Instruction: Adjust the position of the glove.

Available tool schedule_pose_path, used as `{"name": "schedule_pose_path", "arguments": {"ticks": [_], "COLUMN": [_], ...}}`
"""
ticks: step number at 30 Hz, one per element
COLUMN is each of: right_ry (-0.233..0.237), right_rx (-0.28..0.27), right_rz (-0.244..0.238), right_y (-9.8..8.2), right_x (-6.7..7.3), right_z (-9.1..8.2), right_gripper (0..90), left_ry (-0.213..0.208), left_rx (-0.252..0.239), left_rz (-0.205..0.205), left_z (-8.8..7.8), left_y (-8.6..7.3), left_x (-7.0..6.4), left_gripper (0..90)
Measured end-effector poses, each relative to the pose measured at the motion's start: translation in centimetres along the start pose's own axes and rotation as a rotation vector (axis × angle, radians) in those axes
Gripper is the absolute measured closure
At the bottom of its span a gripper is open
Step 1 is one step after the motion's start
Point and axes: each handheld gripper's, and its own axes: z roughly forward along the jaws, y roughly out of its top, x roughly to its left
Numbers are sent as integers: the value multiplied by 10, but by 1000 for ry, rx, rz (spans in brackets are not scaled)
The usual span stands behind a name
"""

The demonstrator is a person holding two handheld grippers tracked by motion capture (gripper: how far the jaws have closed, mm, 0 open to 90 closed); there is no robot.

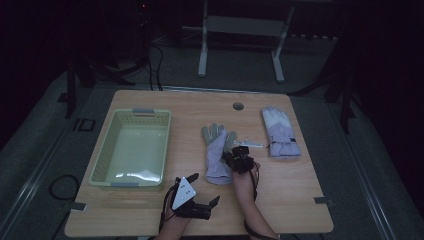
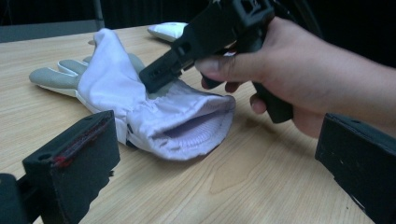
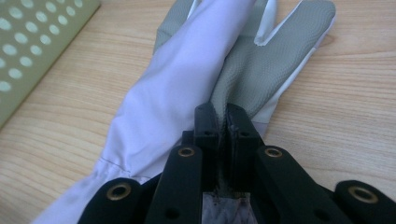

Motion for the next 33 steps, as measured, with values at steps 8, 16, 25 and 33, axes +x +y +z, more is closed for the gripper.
{"name": "schedule_pose_path", "arguments": {"ticks": [8, 16, 25, 33], "right_ry": [-14, -4, 20, -9], "right_rx": [-8, -23, -48, -45], "right_rz": [-44, -110, -140, -165], "right_y": [-2, 6, 25, 35], "right_x": [0, -8, -42, -77], "right_z": [2, -18, -49, -65], "right_gripper": [813, 634, 517, 501], "left_ry": [1, 0, -1, 0], "left_rx": [0, -1, -1, -1], "left_rz": [-4, -5, -10, -14], "left_z": [0, 0, 0, 0], "left_y": [0, 0, 0, 0], "left_x": [0, 1, 1, 1], "left_gripper": [0, 0, 0, 0]}}
